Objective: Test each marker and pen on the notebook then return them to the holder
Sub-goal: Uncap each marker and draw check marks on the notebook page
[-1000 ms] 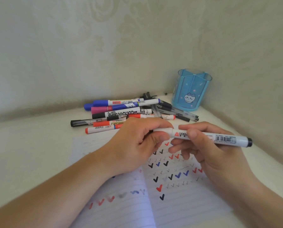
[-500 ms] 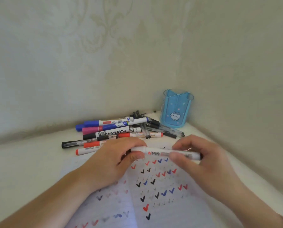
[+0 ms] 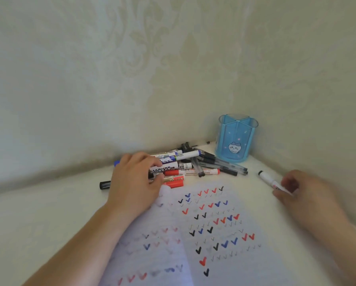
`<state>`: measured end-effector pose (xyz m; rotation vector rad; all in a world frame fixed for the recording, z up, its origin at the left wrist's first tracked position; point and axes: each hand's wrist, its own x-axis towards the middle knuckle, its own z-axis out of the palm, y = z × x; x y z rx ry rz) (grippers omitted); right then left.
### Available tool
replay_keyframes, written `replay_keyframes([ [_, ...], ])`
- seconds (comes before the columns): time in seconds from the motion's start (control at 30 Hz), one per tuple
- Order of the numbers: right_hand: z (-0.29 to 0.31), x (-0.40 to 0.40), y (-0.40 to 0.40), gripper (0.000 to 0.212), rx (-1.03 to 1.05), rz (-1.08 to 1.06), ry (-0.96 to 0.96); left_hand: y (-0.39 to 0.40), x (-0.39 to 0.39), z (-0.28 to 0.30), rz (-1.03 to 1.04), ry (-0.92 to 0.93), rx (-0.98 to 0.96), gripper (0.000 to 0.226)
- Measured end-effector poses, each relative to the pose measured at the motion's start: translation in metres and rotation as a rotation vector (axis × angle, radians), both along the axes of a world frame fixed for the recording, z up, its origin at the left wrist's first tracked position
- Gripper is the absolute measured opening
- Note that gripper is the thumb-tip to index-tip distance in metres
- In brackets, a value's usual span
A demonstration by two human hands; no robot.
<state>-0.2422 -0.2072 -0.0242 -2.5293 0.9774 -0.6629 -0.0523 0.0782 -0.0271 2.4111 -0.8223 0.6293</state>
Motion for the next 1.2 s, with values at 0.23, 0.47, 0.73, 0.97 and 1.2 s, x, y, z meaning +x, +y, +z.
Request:
replay_keyframes([
  [0.23,0.022,0.011,0.042,0.023,-0.364,0.078,-0.045,-0.001,0.001,-0.001,-0.022,0.001,-0.023,0.02],
  [0.47,0.046,0.123,0.097,0.031,-0.358,0.518,0.08,-0.002,-0.001,0.001,-0.106,-0.014,0.042,0.036],
  [0.73,0.032,0.153,0.092,0.022,-0.606,0.474,0.078,-0.004,-0.005,0.001,-0.132,-0.02,-0.01,0.057],
  [0.97,0.061,0.034,0.113,0.016,0.078,0.567,-0.42,-0.011,-0.027,0.014,-0.35,-0.155,-0.028,0.038],
  [1.2,0.022,0.028,0.115,0.034,0.868,0.891,-0.383,-0.015,-0.06,0.019,-0.762,0.159,0.173,0.008],
])
